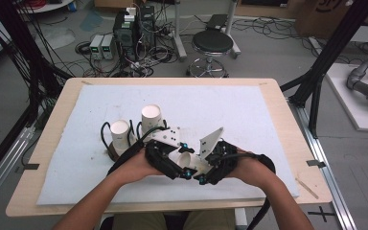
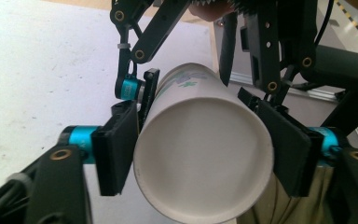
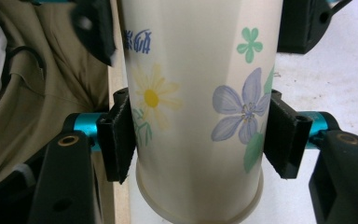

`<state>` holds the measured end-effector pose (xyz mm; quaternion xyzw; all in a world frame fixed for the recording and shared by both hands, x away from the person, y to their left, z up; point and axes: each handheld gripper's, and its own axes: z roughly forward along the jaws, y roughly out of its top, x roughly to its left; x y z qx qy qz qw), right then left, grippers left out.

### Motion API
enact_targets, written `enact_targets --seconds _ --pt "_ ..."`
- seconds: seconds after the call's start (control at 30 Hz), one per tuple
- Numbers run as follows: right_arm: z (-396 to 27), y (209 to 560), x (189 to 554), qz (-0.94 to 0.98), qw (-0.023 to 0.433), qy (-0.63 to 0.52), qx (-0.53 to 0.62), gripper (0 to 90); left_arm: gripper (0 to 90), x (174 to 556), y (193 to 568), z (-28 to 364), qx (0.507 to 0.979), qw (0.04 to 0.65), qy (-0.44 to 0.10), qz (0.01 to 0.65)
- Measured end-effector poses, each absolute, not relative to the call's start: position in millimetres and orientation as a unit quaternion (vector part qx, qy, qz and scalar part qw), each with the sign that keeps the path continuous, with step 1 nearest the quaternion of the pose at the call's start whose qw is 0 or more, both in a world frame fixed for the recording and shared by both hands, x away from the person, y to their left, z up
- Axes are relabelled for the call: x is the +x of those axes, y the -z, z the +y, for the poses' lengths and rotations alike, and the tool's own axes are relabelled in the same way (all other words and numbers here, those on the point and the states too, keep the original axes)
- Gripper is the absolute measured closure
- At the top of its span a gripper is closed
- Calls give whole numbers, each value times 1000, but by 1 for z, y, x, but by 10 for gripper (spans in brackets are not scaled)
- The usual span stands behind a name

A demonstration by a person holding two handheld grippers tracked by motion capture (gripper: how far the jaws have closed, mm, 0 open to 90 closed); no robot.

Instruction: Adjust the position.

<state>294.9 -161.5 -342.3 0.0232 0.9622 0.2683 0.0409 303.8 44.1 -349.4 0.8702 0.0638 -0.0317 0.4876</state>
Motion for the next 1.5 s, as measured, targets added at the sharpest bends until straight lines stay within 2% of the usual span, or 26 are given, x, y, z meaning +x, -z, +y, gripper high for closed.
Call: enact_targets --seconds 0.23,0.27,0.3,0.37,0.7,1.5 --pt "-163 344 295 963 41 -266 23 356 365 304 351 43 873 483 28 56" --pt "-165 344 294 962 47 -269 30 309 365 304 350 43 872 485 27 58" --pt "-165 344 294 962 47 -269 30 309 365 304 350 43 871 487 26 60" --pt "-168 344 295 956 46 -284 55 208 368 305 350 44 870 489 18 62" --pt "-197 337 291 917 52 -382 101 207 369 308 349 54 850 521 13 76" --pt "-238 349 280 838 79 -510 174 207 369 308 358 76 810 578 6 100"
